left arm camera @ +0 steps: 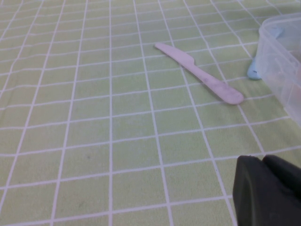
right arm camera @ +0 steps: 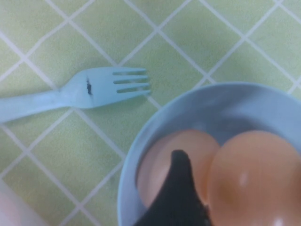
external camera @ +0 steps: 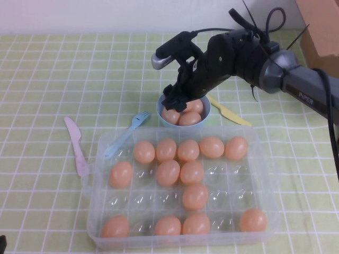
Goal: Take an egg out of the egg box
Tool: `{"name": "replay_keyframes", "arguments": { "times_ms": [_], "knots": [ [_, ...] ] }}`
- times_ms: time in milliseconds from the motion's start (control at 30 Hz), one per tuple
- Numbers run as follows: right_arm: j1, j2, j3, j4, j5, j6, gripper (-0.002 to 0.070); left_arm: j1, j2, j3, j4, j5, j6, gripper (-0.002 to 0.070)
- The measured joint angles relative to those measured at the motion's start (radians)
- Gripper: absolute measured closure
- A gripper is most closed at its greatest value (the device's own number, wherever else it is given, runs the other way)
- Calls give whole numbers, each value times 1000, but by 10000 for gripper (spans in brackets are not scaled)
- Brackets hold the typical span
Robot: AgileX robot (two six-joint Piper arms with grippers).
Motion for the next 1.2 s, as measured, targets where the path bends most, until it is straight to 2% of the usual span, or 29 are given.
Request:
{"name": "replay_keyframes", "arguments": {
  "times_ms": [100, 167, 200, 267, 333, 367, 467, 667, 767, 1200],
  "knots": [
    [0, -17, 0, 0, 2, 9, 173, 0, 0, 0, 0, 0, 0, 680],
    [0, -48, 0, 0, 2, 48, 220, 0, 0, 0, 0, 0, 0, 680],
    [0, -69, 3, 0, 2, 62, 257, 0, 0, 0, 0, 0, 0, 680],
    [0, -115, 23, 0, 0, 80, 375, 0, 0, 0, 0, 0, 0, 680],
    [2, -174, 74, 0, -15, 91, 538, 0, 0, 0, 0, 0, 0, 680],
    [2, -206, 113, 0, -36, 96, 589, 0, 0, 0, 0, 0, 0, 680],
    [11, -303, 274, 4, -156, 104, 664, 0, 0, 0, 0, 0, 0, 680],
    [57, -541, 671, 26, -562, 108, 689, 0, 0, 0, 0, 0, 0, 680],
    [68, -660, 809, 26, -699, 108, 691, 0, 0, 0, 0, 0, 0, 680],
    [70, -1001, 1068, 30, -718, 108, 692, 0, 0, 0, 0, 0, 0, 680]
  ]
}}
